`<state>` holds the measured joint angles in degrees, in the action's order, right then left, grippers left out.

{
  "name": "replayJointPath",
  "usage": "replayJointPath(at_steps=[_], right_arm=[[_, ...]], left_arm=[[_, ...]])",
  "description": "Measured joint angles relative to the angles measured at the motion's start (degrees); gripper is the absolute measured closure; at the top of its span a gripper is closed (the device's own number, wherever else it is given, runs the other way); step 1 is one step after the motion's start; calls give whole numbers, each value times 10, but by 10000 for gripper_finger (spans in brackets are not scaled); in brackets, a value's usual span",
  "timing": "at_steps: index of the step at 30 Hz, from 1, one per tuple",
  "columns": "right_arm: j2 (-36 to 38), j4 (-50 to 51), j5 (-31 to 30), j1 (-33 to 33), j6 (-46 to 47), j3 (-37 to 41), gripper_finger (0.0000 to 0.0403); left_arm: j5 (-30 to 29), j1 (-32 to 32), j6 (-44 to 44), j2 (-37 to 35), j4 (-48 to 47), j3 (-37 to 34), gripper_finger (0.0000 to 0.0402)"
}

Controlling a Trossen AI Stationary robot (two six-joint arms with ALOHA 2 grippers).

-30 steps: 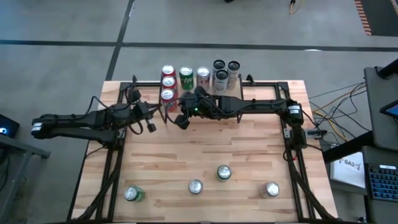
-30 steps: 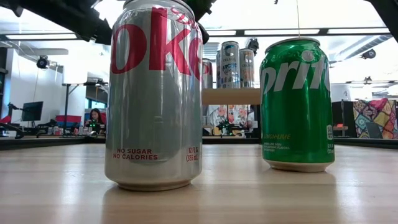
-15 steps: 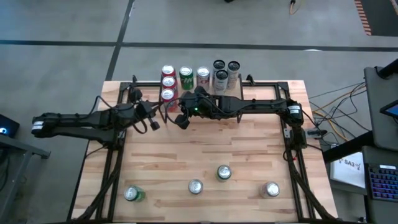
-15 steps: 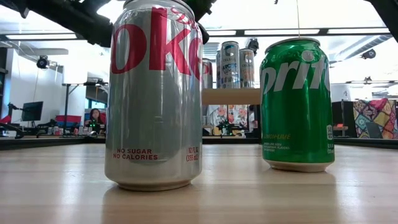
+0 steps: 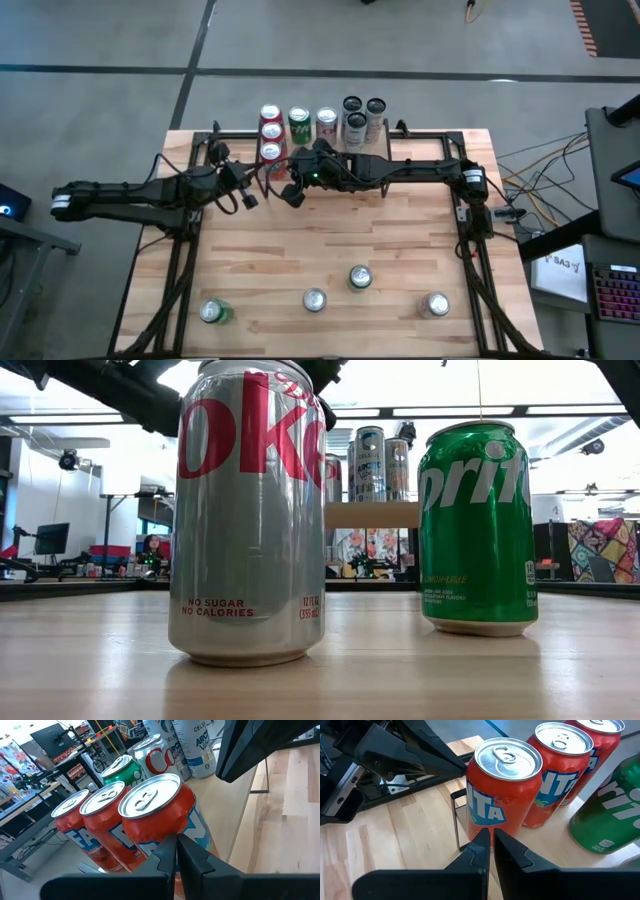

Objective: Place canned beverage on shelf
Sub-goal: Adjust the orange soda cans

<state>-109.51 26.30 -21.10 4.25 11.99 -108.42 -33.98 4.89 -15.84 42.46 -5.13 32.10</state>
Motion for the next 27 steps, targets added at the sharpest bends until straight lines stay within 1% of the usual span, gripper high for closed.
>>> replayJointPath(at_steps=[3,7,14,16,19,27], right_arm=[[0,0,-9,0,0,0,390],[1,3,-48,7,-5,0,390],[14,-9,-43,43,22,0,390],[16,-18,-19,55,36,-2,390],[16,-17,41,77,48,-20,390],[14,-25,50,100,41,-51,390]], left_arm=[[0,0,0,-7,-2,0,402],[0,0,2,-23,-19,0,402],[0,0,18,-68,-42,0,402],[0,0,22,-81,-44,0,402],[0,0,28,-97,-47,0,402],[0,0,31,-122,-63,0,402]])
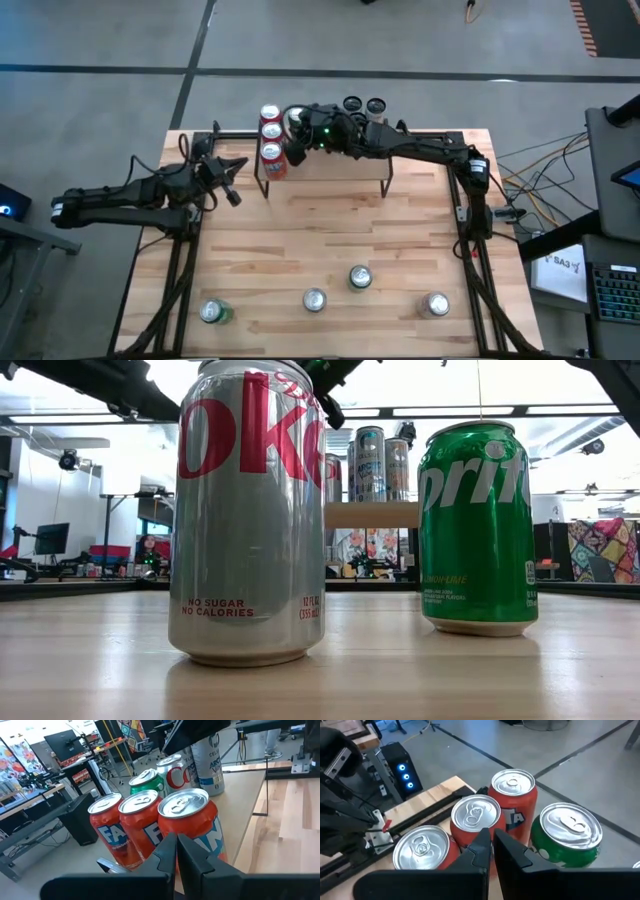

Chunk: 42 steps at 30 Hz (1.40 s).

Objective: Place canned beverage on shelf
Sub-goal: Adjust the orange soda cans

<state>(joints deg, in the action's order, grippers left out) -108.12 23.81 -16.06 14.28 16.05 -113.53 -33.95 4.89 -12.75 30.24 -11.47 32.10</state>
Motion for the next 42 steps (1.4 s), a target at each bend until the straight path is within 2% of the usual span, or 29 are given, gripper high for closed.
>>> replayJointPath(at_steps=[31,42], right_arm=[[-18,-62,0,0,-41,-12,390],[-52,-64,-5,0,-48,-9,390]], left_arm=[[0,0,-2,0,1,0,402],[0,0,-3,0,2,0,402]])
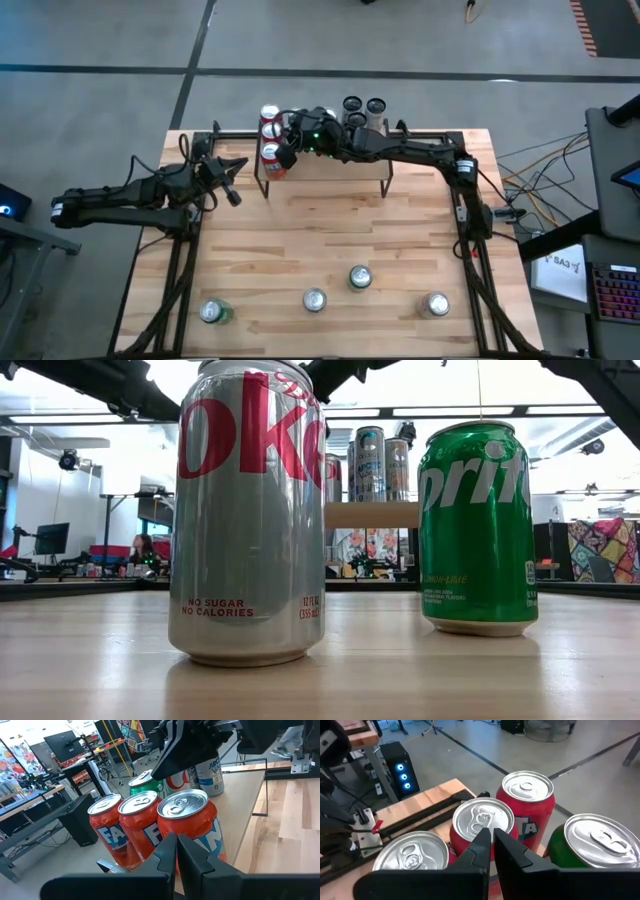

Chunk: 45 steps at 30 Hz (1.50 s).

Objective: Place canned beverage on shelf
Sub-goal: Adjust the orange soda cans

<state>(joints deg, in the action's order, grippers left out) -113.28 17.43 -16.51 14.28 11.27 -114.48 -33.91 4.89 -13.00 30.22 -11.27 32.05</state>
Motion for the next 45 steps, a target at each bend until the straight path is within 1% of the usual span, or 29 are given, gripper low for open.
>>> replayJointPath(at_steps=[2,7,16,32,36,41,45], right_arm=[[-2,2,-5,0,0,-1,390],[-2,2,-47,0,-18,-1,390],[-22,1,-47,0,-22,-1,390],[-21,-16,-45,-4,-24,-5,390],[-21,-16,-40,-4,-28,-2,390],[-21,-19,-15,-4,-34,-2,390],[-21,-19,-15,-4,-34,-2,390]], left_arm=[[0,0,0,0,0,0,402],[0,0,-2,0,-1,0,402],[0,0,-2,0,-1,0,402],[0,0,-3,0,-2,0,402],[0,0,-3,0,-2,0,402],[0,0,-4,0,-2,0,402],[0,0,-4,0,-1,0,402]])
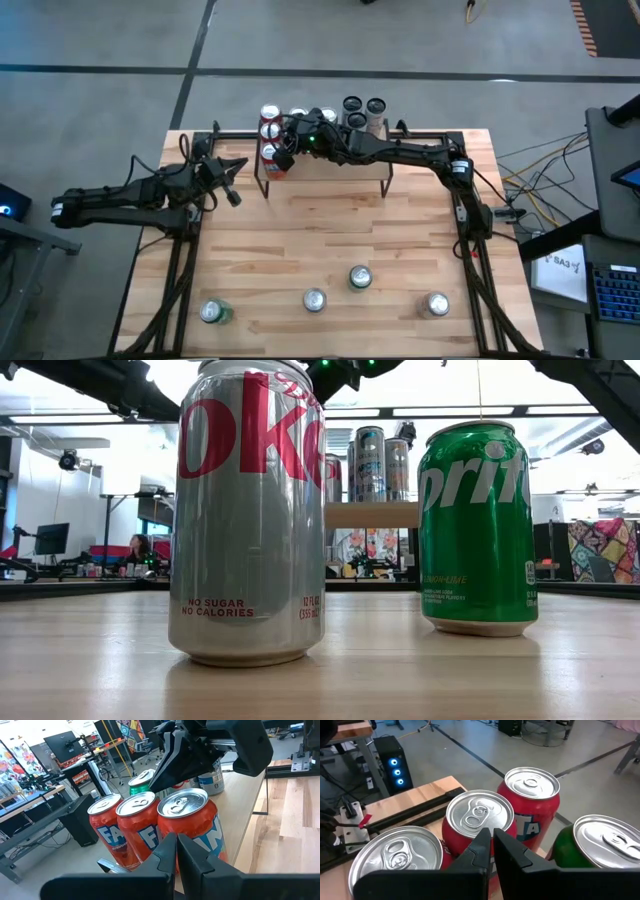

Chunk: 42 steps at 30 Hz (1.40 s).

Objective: Place canned beverage on shelf
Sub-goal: Adjust the orange soda cans, then put the right green soda can on the shelf aligned with the other green soda can

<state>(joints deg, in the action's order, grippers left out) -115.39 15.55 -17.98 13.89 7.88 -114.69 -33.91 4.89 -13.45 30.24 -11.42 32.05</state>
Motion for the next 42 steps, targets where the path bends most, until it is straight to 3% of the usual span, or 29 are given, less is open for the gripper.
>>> replayJointPath(at_steps=[19,27,42], right_arm=[[0,0,1,-2,5,1,390],[7,16,0,-23,-16,-33,390],[9,234,0,-79,-14,-158,390]], left_arm=[[0,0,0,0,5,0,402],[35,-1,0,0,29,0,402],[35,0,0,-6,29,0,402]])
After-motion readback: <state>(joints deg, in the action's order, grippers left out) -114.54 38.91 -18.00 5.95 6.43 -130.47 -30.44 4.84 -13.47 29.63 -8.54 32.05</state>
